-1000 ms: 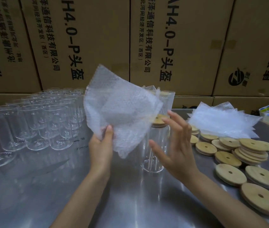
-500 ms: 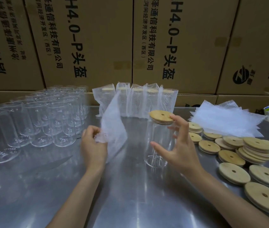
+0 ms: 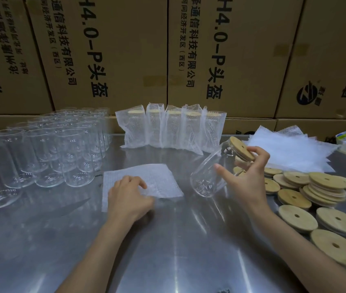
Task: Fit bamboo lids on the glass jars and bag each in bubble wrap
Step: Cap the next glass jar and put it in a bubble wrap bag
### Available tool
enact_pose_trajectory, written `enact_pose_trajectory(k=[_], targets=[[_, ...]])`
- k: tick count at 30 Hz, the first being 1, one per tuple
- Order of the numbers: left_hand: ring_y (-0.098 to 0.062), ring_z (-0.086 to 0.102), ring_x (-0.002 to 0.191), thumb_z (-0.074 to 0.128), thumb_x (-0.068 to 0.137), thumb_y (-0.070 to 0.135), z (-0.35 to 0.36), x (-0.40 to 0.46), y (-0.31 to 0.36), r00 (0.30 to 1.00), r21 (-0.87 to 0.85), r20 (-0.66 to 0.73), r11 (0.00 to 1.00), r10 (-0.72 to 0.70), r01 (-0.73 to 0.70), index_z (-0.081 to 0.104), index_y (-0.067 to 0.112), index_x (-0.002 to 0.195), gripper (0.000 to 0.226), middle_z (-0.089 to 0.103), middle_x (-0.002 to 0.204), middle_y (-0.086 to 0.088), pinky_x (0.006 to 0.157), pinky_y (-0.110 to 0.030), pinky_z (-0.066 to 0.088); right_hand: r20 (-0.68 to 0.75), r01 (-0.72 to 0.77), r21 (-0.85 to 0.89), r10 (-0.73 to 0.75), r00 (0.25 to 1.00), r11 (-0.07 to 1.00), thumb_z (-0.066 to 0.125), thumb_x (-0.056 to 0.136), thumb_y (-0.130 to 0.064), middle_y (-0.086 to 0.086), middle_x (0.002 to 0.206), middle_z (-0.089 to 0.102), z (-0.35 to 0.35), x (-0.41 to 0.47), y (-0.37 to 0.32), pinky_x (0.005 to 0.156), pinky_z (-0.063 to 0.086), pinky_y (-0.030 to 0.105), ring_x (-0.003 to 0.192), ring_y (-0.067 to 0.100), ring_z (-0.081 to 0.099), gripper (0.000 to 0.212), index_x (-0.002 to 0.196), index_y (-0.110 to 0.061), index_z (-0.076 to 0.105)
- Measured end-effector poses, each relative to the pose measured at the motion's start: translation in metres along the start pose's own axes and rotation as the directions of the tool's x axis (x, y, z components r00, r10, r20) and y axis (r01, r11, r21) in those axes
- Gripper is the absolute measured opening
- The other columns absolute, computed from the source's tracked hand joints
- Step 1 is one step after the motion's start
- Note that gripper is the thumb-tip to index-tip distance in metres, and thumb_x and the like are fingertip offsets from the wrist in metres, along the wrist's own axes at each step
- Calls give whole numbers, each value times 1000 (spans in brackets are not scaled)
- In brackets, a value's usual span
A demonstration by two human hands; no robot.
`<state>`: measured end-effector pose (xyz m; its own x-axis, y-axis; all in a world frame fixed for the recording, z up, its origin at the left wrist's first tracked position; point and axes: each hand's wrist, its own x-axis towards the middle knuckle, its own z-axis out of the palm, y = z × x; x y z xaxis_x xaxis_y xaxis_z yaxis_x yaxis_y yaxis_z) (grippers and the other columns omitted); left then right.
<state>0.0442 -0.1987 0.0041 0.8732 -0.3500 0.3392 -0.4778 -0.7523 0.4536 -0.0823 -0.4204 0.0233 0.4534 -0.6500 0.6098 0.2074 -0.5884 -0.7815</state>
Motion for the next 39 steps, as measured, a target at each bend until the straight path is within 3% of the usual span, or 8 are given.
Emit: enact_pose_trajectory(k=[8, 13, 15, 18, 22, 28, 33, 39], targets=[[-15, 41, 127, 42, 96, 46, 18, -12, 25, 917, -65, 153, 929, 370, -364, 50, 22, 132, 44, 49, 136, 8, 101, -30, 36, -50, -148, 97, 154, 987, 984, 87, 65, -37, 1, 138, 40, -2, 3, 3, 69, 42, 6, 97, -7, 52, 89, 138, -32, 37], [-13, 56, 83, 32, 98, 55, 12, -10, 27, 960, -27, 46, 961, 277, -276, 56, 28, 84, 39, 56, 79, 11, 58, -25, 33, -22, -250, 225, 262, 965, 942, 87, 66, -34, 1, 131, 47, -1, 3, 4, 82, 51, 27, 109, 14, 57, 79, 131, -28, 43], [-13, 51, 73, 31, 95, 62, 10, -11, 26, 979, 34, 23, 978, 204, -205, 53, 31, 81, 40, 54, 72, 11, 55, -27, 29, 20, -329, 329, 341, 940, 885, 87, 66, -34, -3, 128, 50, 0, 2, 3, 80, 57, 38, 111, 17, 58, 75, 127, -32, 43], [-15, 50, 72, 39, 86, 71, 11, -11, 26, 993, 84, 37, 990, 109, -112, 53, 27, 79, 47, 51, 69, 11, 59, -29, 30, 95, -432, 448, 439, 894, 783, 86, 60, -40, -2, 130, 52, 1, -1, 0, 63, 57, 30, 111, 16, 59, 77, 124, -34, 43], [-15, 47, 70, 53, 66, 83, 11, -11, 28, 991, 176, 106, 979, 86, -104, 42, 25, 71, 58, 47, 66, 13, 58, -29, 30, 168, -515, 518, 509, 844, 683, 83, 68, -34, 2, 129, 57, 3, -2, -2, 64, 55, 32, 109, 18, 61, 55, 104, -49, 45], [-11, 52, 72, 62, 75, 59, 8, -11, 29, 988, 30, 153, 999, 24, -29, 51, 27, 67, 35, 53, 67, 14, 54, -24, 29, 242, -582, 552, 553, 797, 597, 83, 69, -31, 0, 126, 62, 4, -4, -3, 66, 56, 33, 111, 21, 63, 67, 125, -33, 45], [-15, 56, 78, 55, 88, 52, 3, -9, 28, 974, -76, 227, 997, -2, 20, 55, 30, 62, 34, 55, 68, 13, 68, -26, 38, 325, -644, 551, 574, 752, 531, 86, 40, -41, 1, 127, 62, 6, -7, -10, 62, 58, 31, 115, 25, 60, 108, 138, -26, 43], [-12, 58, 59, 55, 88, 25, -1, -8, 31, 973, -310, 231, 948, 8, 66, 68, 16, 66, 27, 63, 55, 4, 61, -26, 45, 431, -701, 536, 562, 706, 470, 83, 50, -38, 3, 135, 58, 9, -12, -16, 67, 59, 32, 105, 22, 64, 96, 139, -24, 49]])
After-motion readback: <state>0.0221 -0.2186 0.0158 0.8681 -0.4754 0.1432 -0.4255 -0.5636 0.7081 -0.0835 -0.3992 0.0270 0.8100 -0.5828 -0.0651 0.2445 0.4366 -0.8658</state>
